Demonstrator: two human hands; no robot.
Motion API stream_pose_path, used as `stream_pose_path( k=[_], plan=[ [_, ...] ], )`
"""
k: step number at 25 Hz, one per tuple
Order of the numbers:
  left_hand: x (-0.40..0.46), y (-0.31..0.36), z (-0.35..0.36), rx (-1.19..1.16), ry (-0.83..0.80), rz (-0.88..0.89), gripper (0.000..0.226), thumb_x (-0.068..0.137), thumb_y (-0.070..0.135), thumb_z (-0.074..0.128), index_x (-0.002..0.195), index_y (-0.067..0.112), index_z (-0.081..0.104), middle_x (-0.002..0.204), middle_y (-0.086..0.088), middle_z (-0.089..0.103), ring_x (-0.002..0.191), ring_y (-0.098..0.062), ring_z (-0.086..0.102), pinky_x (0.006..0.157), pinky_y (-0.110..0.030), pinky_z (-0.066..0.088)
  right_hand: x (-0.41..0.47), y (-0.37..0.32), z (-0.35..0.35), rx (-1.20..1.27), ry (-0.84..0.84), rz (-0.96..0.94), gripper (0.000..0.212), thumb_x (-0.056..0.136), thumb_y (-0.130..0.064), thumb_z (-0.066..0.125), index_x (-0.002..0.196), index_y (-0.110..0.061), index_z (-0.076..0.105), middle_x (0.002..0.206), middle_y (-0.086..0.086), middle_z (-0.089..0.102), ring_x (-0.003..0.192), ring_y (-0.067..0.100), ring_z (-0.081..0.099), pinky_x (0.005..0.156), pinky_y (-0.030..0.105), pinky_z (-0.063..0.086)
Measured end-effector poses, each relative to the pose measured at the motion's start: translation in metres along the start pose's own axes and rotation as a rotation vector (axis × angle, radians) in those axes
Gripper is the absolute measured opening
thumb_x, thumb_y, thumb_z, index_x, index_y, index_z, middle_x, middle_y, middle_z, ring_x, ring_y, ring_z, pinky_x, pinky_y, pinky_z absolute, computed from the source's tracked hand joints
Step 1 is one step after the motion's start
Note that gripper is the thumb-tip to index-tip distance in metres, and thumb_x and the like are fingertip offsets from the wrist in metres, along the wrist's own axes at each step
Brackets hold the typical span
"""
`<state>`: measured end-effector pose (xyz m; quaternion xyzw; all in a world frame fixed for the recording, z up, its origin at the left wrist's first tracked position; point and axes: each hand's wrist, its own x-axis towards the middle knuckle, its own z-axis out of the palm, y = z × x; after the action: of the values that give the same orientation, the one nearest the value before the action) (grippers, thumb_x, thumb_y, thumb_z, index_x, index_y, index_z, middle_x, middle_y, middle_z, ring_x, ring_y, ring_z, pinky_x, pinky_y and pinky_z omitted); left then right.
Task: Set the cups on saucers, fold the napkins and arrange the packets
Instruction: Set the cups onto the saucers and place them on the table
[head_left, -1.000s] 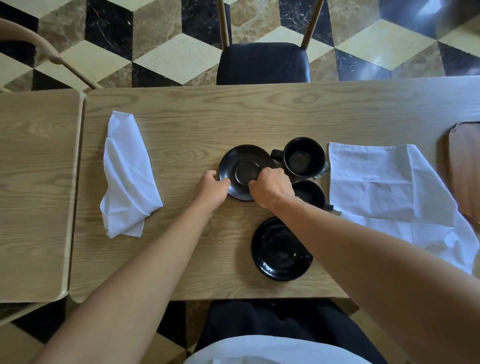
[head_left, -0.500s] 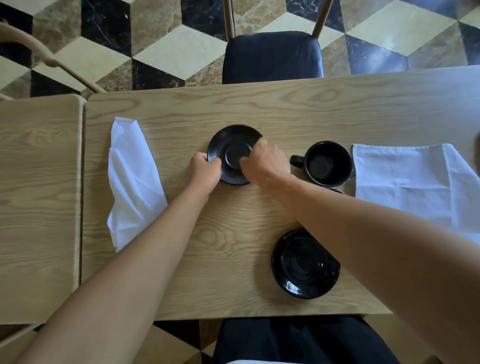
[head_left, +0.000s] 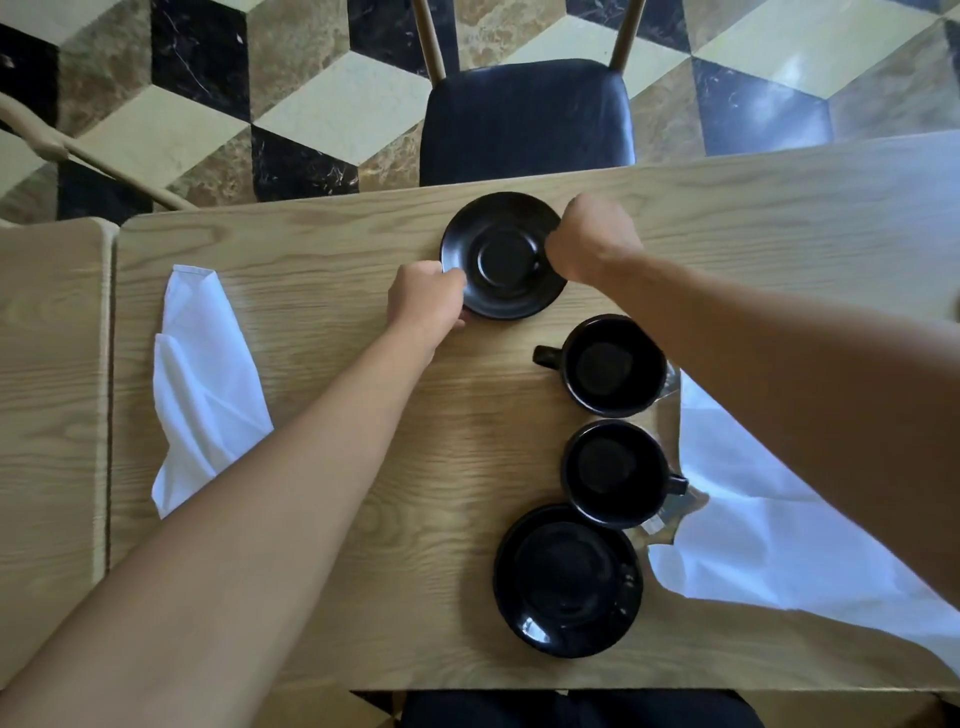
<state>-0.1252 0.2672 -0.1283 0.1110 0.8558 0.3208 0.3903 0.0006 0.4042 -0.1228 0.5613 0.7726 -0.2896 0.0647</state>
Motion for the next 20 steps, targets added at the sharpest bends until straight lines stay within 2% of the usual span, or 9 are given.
stream_pose_path(
  k=[3,5,7,10,12,13,15,18,20],
  plan=[
    [-0.007,0.013,0.027,0.026,-0.029,0.027,0.019,0.074,0.022,0.054,0.074,0.004,0.060,0.068,-0.009,0.060,0.058,-0.025,0.071,0.065,-0.045,0.065,0.009,0.033,-0.016,-0.002,0.021,0.035,0.021,0.084,-0.004,0.050,0.064,-0.010,0.044,0.064,0.004,0.046,0.070,0.031,0.051,0.066,0.032,0.042],
    [-0.010,0.017,0.038,0.042,-0.048,0.026,0.023,0.072,0.023,0.054,0.074,0.001,0.062,0.066,-0.004,0.058,0.054,-0.023,0.070,0.059,-0.036,0.064,0.009,0.051,-0.020,0.011,0.015,0.059,0.023,0.084,-0.002,0.048,0.062,-0.010,0.044,0.061,0.004,0.046,0.059,0.026,0.047,0.057,0.029,0.040],
    [-0.011,0.021,0.044,0.035,-0.048,0.029,0.012,0.074,0.020,0.056,0.067,0.011,0.058,0.069,-0.001,0.060,0.059,-0.023,0.068,0.056,-0.032,0.063,0.007,0.062,-0.022,0.040,-0.033,0.075,0.017,0.082,-0.001,0.049,0.065,-0.004,0.053,0.062,0.006,0.051,0.059,0.025,0.049,0.049,0.026,0.033],
    [-0.008,0.021,0.045,0.037,-0.034,0.028,0.024,0.078,0.013,0.057,0.063,0.029,0.046,0.080,0.002,0.063,0.069,-0.024,0.064,0.060,-0.037,0.064,0.000,0.070,-0.018,0.142,-0.055,0.073,0.015,0.078,-0.001,0.049,0.068,-0.004,0.059,0.058,0.005,0.049,0.053,0.022,0.043,0.044,0.025,0.031],
    [-0.007,0.018,0.042,0.046,-0.053,0.024,0.012,0.080,0.014,0.054,0.081,0.023,0.062,0.087,-0.001,0.064,0.074,-0.023,0.064,0.063,-0.039,0.065,-0.005,0.072,-0.015,0.229,-0.017,0.061,0.016,0.076,-0.003,0.047,0.064,-0.006,0.057,0.054,0.004,0.045,0.049,0.020,0.036,0.043,0.025,0.031],
    [-0.006,0.016,0.042,0.057,-0.074,0.010,0.027,0.083,0.017,0.054,0.107,0.020,0.067,0.090,-0.001,0.064,0.076,-0.021,0.065,0.067,-0.041,0.065,-0.008,0.072,-0.014,0.258,-0.011,0.057,0.016,0.076,-0.005,0.046,0.064,-0.005,0.057,0.054,0.005,0.045,0.050,0.021,0.037,0.044,0.025,0.031],
    [-0.010,0.013,0.039,0.084,-0.098,-0.030,0.060,0.086,0.025,0.055,0.145,0.018,0.048,0.101,0.000,0.062,0.079,-0.020,0.067,0.076,-0.046,0.064,-0.012,0.075,-0.012,0.326,-0.014,0.070,0.017,0.078,-0.008,0.046,0.068,-0.001,0.057,0.060,0.009,0.049,0.057,0.023,0.040,0.050,0.029,0.032],
    [-0.023,0.006,0.033,0.044,-0.135,-0.056,0.071,0.088,0.027,0.056,0.154,0.016,0.034,0.112,0.001,0.060,0.090,-0.024,0.070,0.083,-0.047,0.063,-0.024,0.084,-0.009,0.450,-0.035,0.108,0.029,0.081,-0.012,0.046,0.087,0.009,0.064,0.076,0.026,0.058,0.069,0.035,0.051,0.064,0.035,0.048],
    [-0.028,0.001,0.030,-0.069,-0.191,-0.085,0.067,0.092,0.018,0.056,0.155,0.013,0.033,0.116,-0.001,0.060,0.098,-0.025,0.070,0.085,-0.046,0.062,-0.036,0.089,-0.007,0.519,-0.075,0.101,0.036,0.084,-0.019,0.046,0.100,0.002,0.072,0.093,0.028,0.070,0.081,0.040,0.064,0.083,0.051,0.058]
  ],
)
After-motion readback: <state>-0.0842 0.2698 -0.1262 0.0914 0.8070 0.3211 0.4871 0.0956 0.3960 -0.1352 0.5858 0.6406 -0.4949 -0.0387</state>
